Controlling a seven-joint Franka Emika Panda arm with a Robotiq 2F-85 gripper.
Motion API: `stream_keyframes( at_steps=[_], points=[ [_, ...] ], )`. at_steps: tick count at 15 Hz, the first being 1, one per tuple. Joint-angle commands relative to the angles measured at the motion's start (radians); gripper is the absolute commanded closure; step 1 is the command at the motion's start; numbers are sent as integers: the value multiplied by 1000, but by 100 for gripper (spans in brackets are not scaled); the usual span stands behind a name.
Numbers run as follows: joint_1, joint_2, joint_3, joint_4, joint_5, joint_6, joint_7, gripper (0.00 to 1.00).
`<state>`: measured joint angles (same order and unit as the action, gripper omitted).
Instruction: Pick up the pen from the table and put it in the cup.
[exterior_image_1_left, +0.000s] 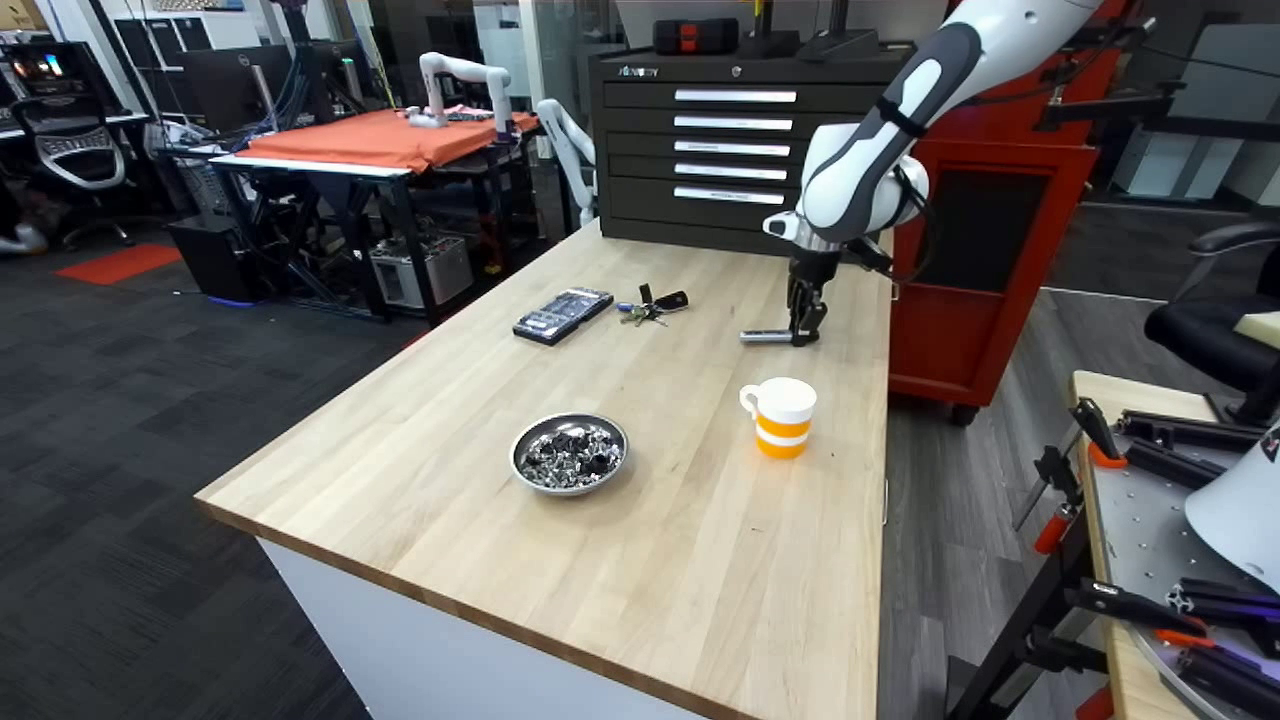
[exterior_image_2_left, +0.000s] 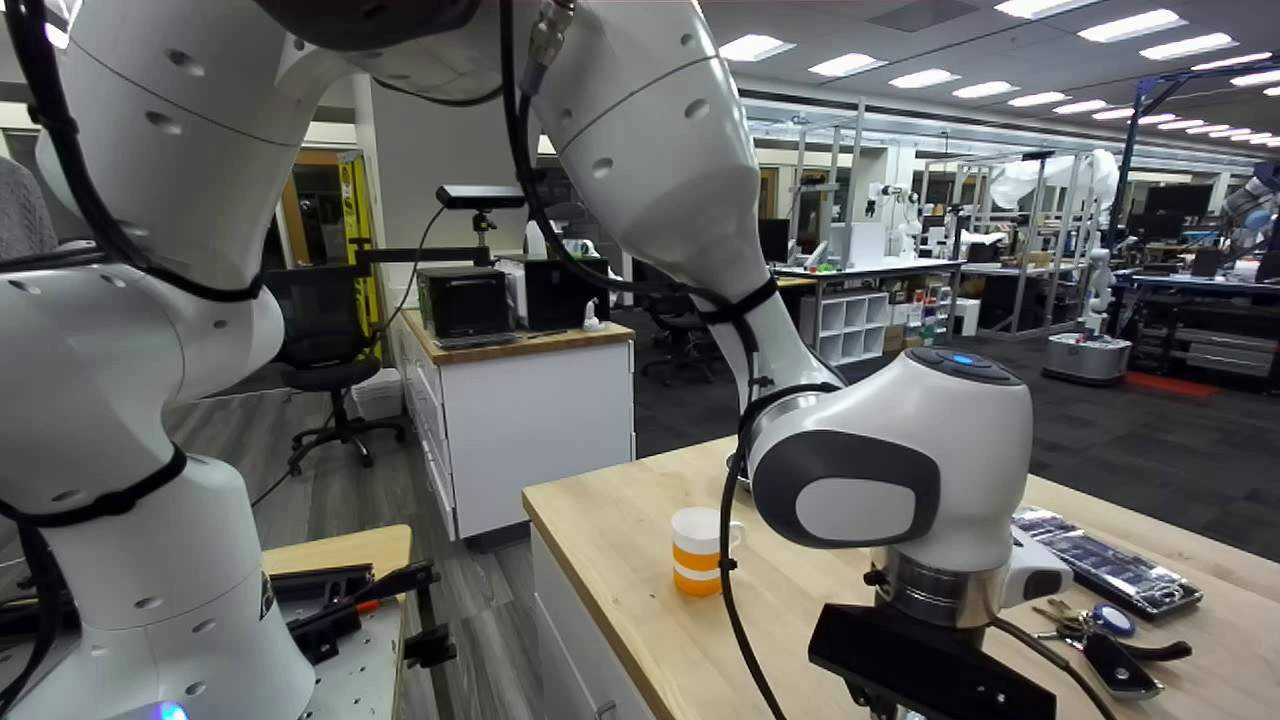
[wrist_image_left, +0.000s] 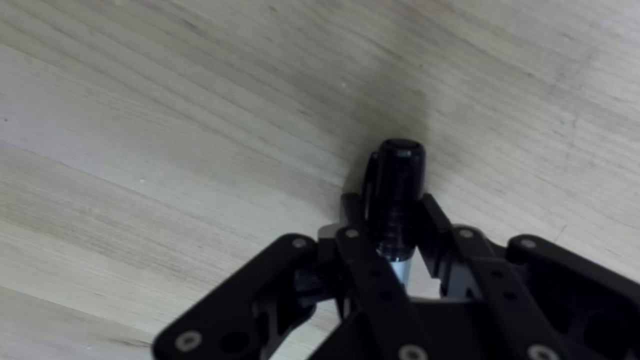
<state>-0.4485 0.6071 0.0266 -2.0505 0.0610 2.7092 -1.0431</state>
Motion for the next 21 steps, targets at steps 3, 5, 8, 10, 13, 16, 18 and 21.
stream_keyframes(
  at_steps=[3,5,8,10,13,16,18,21],
  points=[
    [-12,-91,6,-35,-8,-32,-27,93],
    [-6,-124,4,-39,-14,-51,-37,93],
    [18,-172,-13,-40,-36,-110,-54,93],
    [28,-201,-11,-31,-34,-182,-81,93],
    [73,-230,-34,-9,-62,-305,-87,93],
    [129,-255,-56,15,-118,-411,-75,93],
    [165,-263,-64,33,-162,-471,-70,93],
    [215,-268,-71,62,-229,-556,-68,93]
  ],
)
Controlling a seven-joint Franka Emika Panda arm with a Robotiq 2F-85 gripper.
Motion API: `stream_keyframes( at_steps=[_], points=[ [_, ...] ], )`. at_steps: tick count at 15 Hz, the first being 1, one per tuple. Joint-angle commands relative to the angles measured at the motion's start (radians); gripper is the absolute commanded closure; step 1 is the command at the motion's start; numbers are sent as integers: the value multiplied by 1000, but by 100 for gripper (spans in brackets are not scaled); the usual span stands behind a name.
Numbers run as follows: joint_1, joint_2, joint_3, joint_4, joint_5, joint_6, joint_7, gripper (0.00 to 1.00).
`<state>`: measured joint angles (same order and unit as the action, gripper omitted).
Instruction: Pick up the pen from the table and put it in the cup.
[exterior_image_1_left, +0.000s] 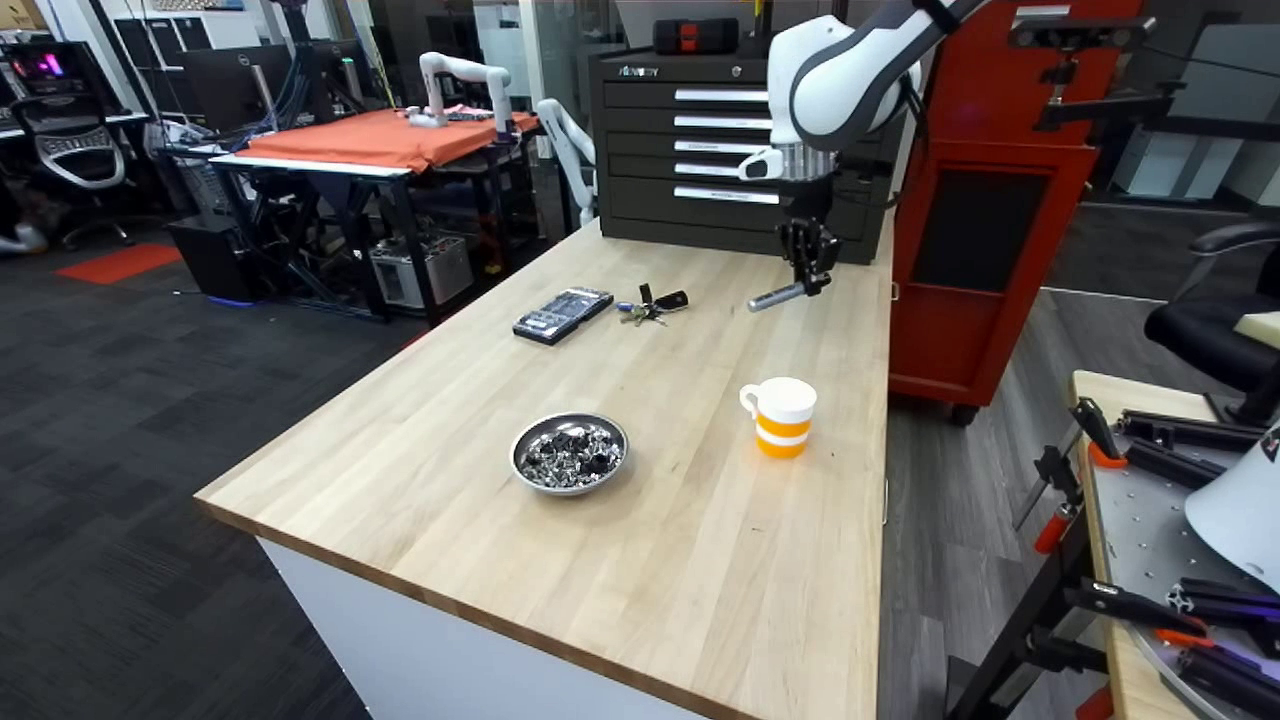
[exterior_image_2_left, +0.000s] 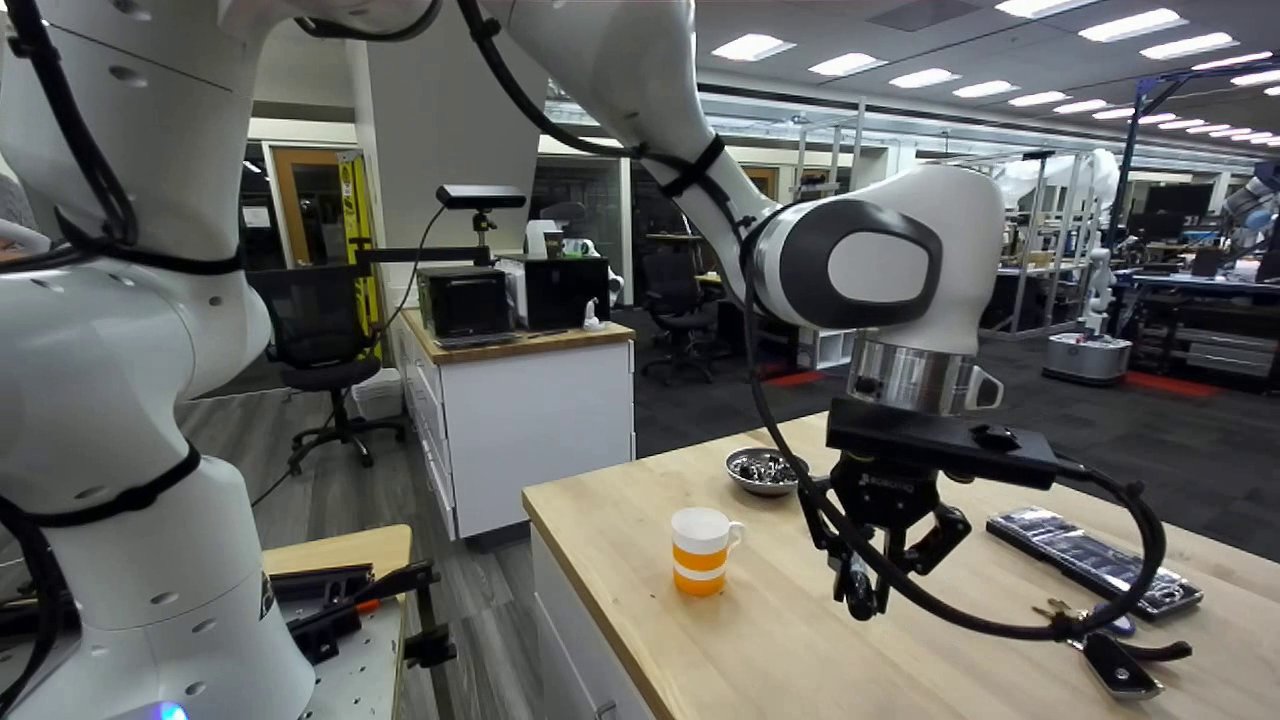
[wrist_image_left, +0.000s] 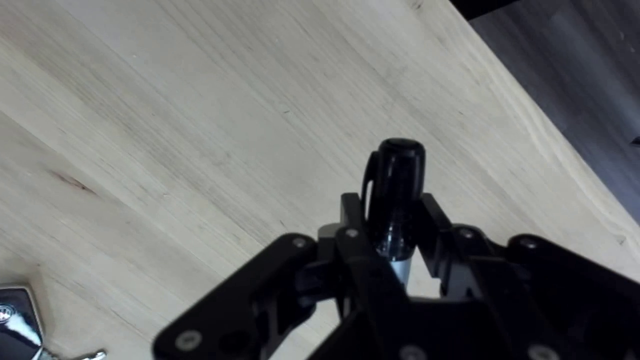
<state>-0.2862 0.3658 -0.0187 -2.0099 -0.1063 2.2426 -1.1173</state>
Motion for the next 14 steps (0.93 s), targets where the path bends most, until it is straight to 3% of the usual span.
stream_keyframes(
  at_steps=[1,14],
  points=[
    [65,-27,-25,32,-79,-116,3,93],
    [174,-37,1,80,-230,-328,-22,93]
  ],
)
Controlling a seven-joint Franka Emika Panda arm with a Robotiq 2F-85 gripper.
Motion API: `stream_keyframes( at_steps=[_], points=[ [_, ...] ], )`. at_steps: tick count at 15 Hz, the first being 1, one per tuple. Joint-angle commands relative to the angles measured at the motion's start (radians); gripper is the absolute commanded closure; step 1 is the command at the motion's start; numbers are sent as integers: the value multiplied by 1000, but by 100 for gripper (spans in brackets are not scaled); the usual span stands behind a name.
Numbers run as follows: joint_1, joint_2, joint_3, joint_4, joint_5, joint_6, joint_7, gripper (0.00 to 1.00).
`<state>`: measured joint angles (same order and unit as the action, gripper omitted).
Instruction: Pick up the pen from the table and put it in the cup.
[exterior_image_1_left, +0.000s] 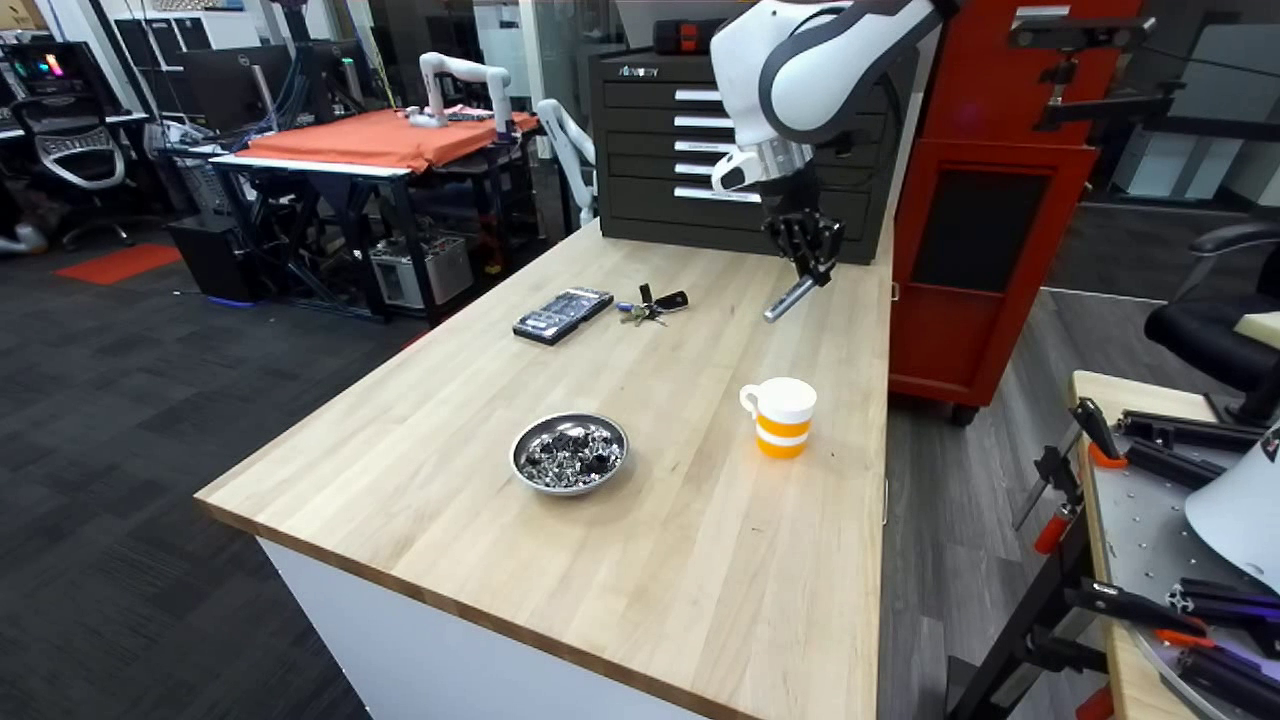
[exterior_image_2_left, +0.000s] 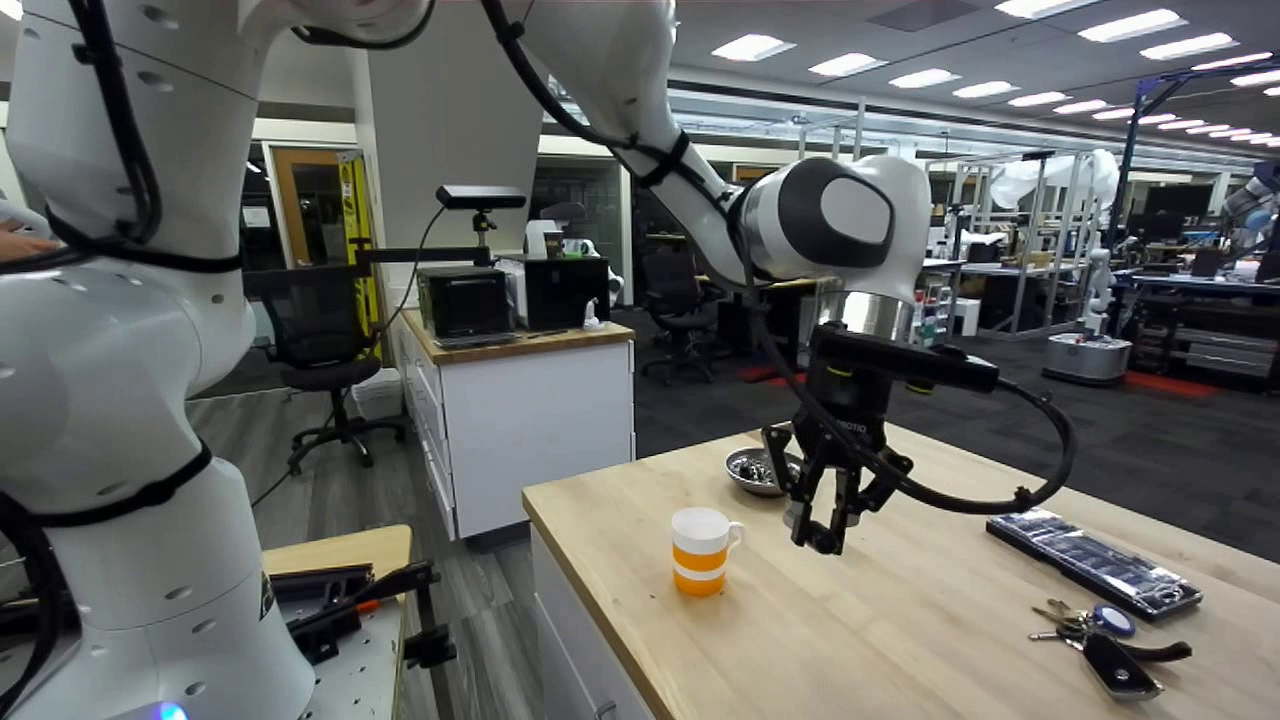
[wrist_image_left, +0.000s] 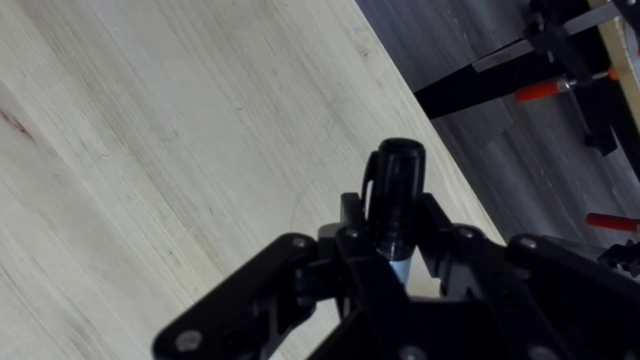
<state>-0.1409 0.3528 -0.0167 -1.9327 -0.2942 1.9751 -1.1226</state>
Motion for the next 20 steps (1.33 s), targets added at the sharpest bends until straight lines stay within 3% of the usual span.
stream_keyframes(
  at_steps=[1,11,20],
  points=[
    [37,-24,2,5,-53,-74,-20,93],
    [107,-9,38,16,-135,-193,-56,93],
    [144,-9,71,7,-156,-228,-81,93]
  ],
)
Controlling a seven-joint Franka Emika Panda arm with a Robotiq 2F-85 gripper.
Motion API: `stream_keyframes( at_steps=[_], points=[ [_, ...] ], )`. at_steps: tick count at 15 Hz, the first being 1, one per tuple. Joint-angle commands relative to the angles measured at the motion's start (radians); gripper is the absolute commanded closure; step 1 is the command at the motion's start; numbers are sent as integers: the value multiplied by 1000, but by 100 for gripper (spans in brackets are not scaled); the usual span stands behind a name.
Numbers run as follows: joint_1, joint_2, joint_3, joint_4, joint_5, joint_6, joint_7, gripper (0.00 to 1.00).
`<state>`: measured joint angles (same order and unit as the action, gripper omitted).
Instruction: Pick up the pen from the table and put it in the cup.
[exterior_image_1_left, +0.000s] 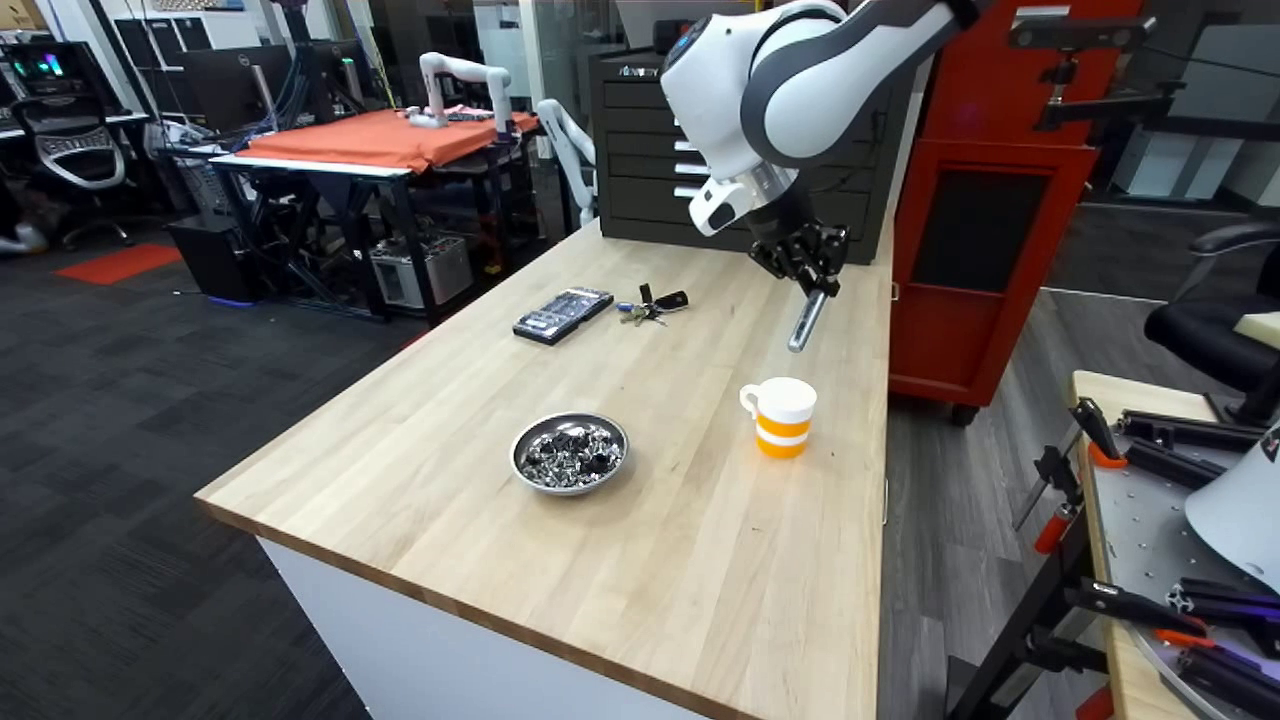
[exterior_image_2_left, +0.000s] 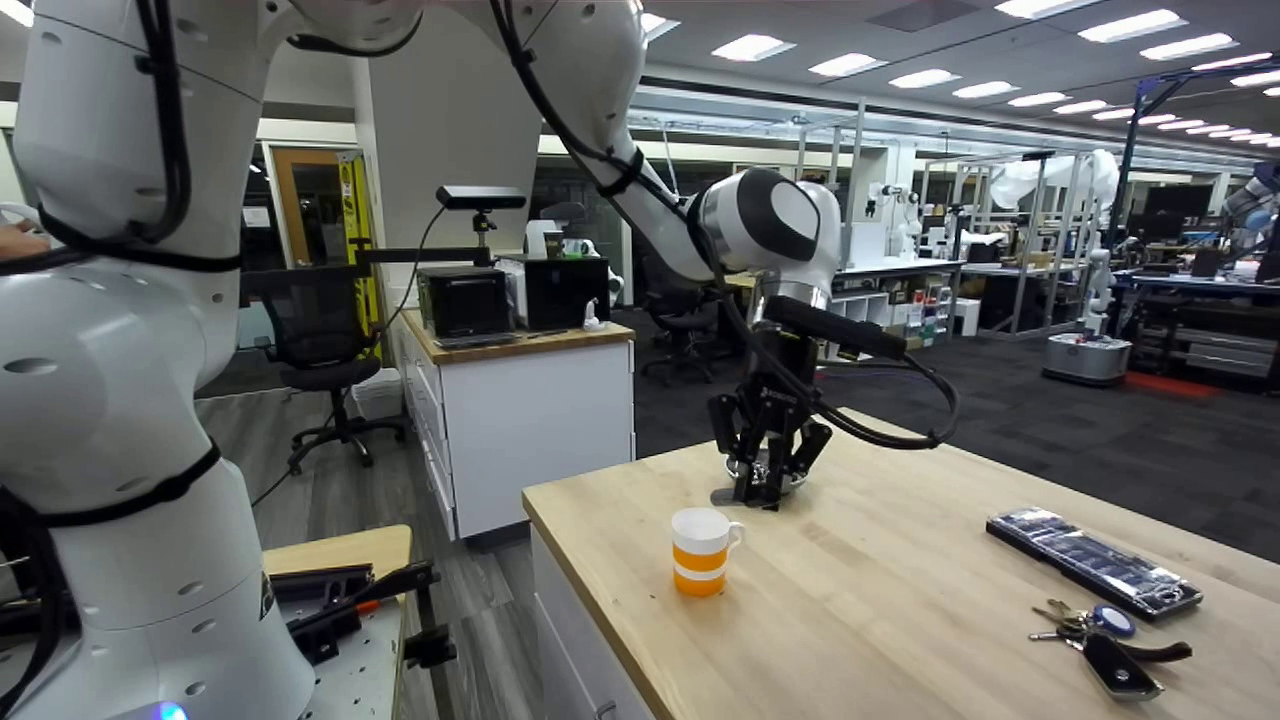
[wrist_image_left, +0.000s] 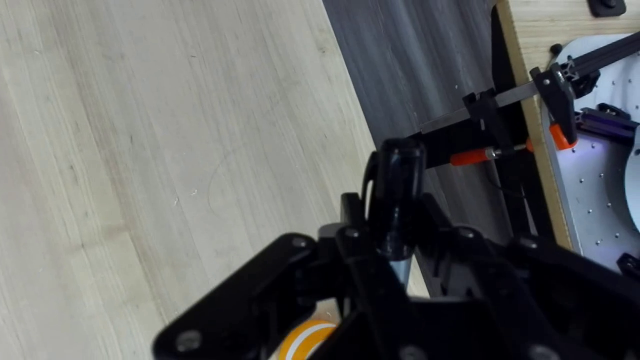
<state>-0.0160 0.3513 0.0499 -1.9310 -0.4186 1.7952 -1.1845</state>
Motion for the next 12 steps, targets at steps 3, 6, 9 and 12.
stream_keyframes(
  at_steps=[3,6,9,12],
  points=[
    [37,3,12,10,-65,-82,-31,93],
    [52,14,23,16,-83,-98,-48,93],
    [63,29,34,18,-105,-85,-72,93],
    [70,46,42,20,-127,-72,-103,93]
  ],
)
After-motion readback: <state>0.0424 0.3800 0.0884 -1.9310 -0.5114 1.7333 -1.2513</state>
